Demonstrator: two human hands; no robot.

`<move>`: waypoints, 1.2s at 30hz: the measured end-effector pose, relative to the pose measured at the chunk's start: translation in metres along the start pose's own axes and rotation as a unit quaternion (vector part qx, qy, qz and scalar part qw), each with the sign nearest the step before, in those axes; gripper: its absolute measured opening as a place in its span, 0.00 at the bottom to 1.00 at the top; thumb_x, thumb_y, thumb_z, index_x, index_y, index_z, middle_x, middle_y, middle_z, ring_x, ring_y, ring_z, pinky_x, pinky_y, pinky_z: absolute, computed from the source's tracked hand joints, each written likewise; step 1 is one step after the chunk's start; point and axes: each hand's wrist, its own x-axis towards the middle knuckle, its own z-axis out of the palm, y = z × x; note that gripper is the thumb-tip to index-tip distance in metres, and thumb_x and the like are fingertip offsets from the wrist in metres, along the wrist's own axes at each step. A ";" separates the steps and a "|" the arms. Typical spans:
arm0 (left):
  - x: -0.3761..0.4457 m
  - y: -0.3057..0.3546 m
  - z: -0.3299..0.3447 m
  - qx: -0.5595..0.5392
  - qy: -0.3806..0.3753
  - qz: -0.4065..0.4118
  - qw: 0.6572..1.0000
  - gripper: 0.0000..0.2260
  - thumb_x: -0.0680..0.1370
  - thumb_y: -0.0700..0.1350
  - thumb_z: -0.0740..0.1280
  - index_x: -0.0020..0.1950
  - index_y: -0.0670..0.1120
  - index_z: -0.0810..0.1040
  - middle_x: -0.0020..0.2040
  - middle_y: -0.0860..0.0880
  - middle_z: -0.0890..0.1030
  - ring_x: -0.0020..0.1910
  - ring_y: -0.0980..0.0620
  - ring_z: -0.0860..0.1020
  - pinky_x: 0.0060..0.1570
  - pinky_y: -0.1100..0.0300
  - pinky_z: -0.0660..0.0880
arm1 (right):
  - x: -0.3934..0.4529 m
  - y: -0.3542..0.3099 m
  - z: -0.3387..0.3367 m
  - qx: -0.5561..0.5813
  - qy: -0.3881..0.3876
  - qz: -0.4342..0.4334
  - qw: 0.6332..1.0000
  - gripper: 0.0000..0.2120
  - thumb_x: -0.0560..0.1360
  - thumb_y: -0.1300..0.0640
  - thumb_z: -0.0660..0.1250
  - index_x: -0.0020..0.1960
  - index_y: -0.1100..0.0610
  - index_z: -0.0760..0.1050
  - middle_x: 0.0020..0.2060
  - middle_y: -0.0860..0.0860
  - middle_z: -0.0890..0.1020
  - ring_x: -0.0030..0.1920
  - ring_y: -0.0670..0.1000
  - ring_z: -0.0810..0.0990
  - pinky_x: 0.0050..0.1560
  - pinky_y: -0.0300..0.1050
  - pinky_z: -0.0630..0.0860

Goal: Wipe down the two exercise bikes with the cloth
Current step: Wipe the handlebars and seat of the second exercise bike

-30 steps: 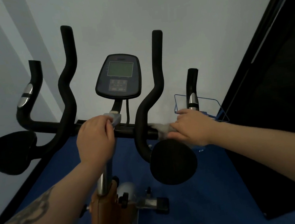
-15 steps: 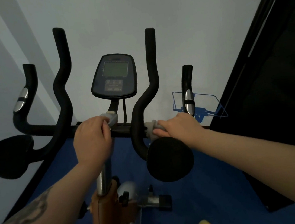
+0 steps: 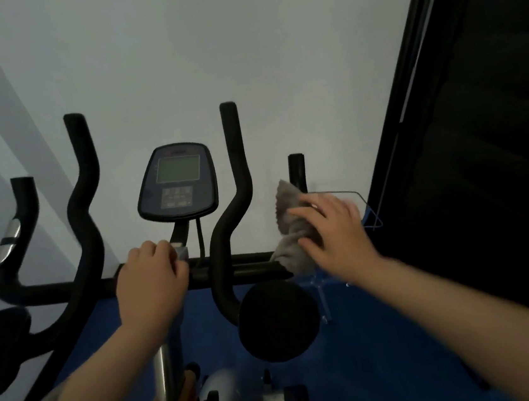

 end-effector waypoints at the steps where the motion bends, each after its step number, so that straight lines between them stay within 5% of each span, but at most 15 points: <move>1: -0.002 0.001 0.002 0.012 0.009 0.008 1.000 0.05 0.74 0.42 0.67 0.43 0.42 0.74 0.38 0.45 0.73 0.39 0.47 0.68 0.36 0.52 0.65 | -0.010 -0.015 0.010 0.091 0.051 0.115 0.988 0.22 0.74 0.54 0.70 0.67 0.51 0.71 0.66 0.47 0.70 0.68 0.49 0.67 0.69 0.54 0.64; 3: -0.002 0.000 0.004 0.021 0.015 0.014 1.000 0.05 0.73 0.42 0.69 0.42 0.42 0.74 0.38 0.45 0.72 0.38 0.49 0.66 0.36 0.54 0.63 | -0.017 -0.042 0.030 0.276 0.098 0.291 0.911 0.25 0.76 0.53 0.67 0.71 0.52 0.65 0.65 0.46 0.67 0.65 0.45 0.66 0.65 0.43 0.66; 5: -0.001 -0.002 0.005 0.023 0.023 0.017 0.999 0.06 0.72 0.41 0.69 0.42 0.42 0.73 0.38 0.46 0.72 0.38 0.50 0.65 0.36 0.54 0.63 | -0.007 -0.052 0.044 0.377 0.099 0.368 0.844 0.26 0.79 0.48 0.64 0.73 0.52 0.60 0.65 0.46 0.66 0.63 0.45 0.68 0.62 0.40 0.67; 9: -0.002 0.000 0.007 0.028 0.026 0.016 0.999 0.06 0.72 0.42 0.69 0.42 0.43 0.74 0.38 0.46 0.73 0.39 0.50 0.65 0.37 0.54 0.63 | 0.040 -0.019 0.047 0.417 0.026 0.406 0.813 0.18 0.80 0.42 0.60 0.63 0.53 0.65 0.56 0.51 0.77 0.52 0.50 0.78 0.48 0.42 0.73; 12: -0.002 -0.001 0.005 0.031 0.020 0.017 0.999 0.05 0.72 0.42 0.70 0.42 0.43 0.74 0.39 0.46 0.73 0.39 0.47 0.69 0.37 0.54 0.63 | 0.072 0.004 0.039 0.437 0.000 0.425 0.792 0.22 0.80 0.39 0.57 0.63 0.56 0.67 0.57 0.53 0.77 0.50 0.50 0.76 0.48 0.42 0.72; 16: -0.003 0.000 0.004 0.024 0.023 0.012 0.999 0.05 0.72 0.41 0.70 0.42 0.42 0.75 0.39 0.45 0.74 0.39 0.48 0.69 0.37 0.55 0.63 | 0.053 -0.016 0.053 0.421 0.102 0.412 0.802 0.30 0.78 0.43 0.65 0.72 0.54 0.58 0.59 0.47 0.70 0.49 0.44 0.73 0.47 0.37 0.71; 20: -0.003 0.000 0.004 0.017 0.028 0.015 0.999 0.06 0.71 0.40 0.70 0.41 0.43 0.73 0.38 0.46 0.73 0.38 0.49 0.67 0.36 0.55 0.62 | 0.037 -0.028 0.059 0.360 0.090 0.420 0.828 0.20 0.78 0.40 0.61 0.60 0.52 0.63 0.49 0.48 0.77 0.40 0.41 0.74 0.34 0.37 0.69; 24: -0.002 0.000 0.005 0.023 0.028 0.018 0.999 0.07 0.71 0.40 0.70 0.40 0.43 0.72 0.38 0.46 0.72 0.38 0.46 0.70 0.37 0.55 0.62 | 0.096 0.000 0.034 0.324 0.021 0.407 0.854 0.23 0.80 0.38 0.56 0.62 0.57 0.63 0.49 0.50 0.74 0.48 0.53 0.75 0.49 0.49 0.74; 28: -0.002 -0.001 0.006 0.019 0.027 0.015 0.999 0.06 0.72 0.41 0.70 0.41 0.43 0.72 0.38 0.46 0.72 0.38 0.48 0.68 0.37 0.55 0.62 | 0.108 0.003 0.032 0.335 0.043 0.366 0.867 0.17 0.81 0.41 0.57 0.59 0.53 0.61 0.48 0.48 0.76 0.47 0.51 0.77 0.45 0.45 0.71; 32: -0.003 0.000 0.006 0.023 0.033 0.010 0.999 0.07 0.71 0.40 0.71 0.41 0.43 0.73 0.38 0.46 0.73 0.38 0.48 0.68 0.37 0.55 0.61 | 0.083 -0.003 0.047 0.276 0.049 0.323 0.904 0.25 0.80 0.47 0.61 0.72 0.52 0.56 0.64 0.53 0.73 0.59 0.55 0.76 0.55 0.48 0.73; 36: -0.002 0.001 0.005 0.025 0.024 0.006 0.999 0.06 0.72 0.41 0.70 0.41 0.44 0.73 0.39 0.47 0.73 0.39 0.48 0.69 0.38 0.55 0.62 | 0.124 0.013 0.035 0.320 0.061 0.300 0.897 0.13 0.81 0.47 0.60 0.59 0.53 0.62 0.58 0.54 0.74 0.53 0.52 0.77 0.52 0.47 0.75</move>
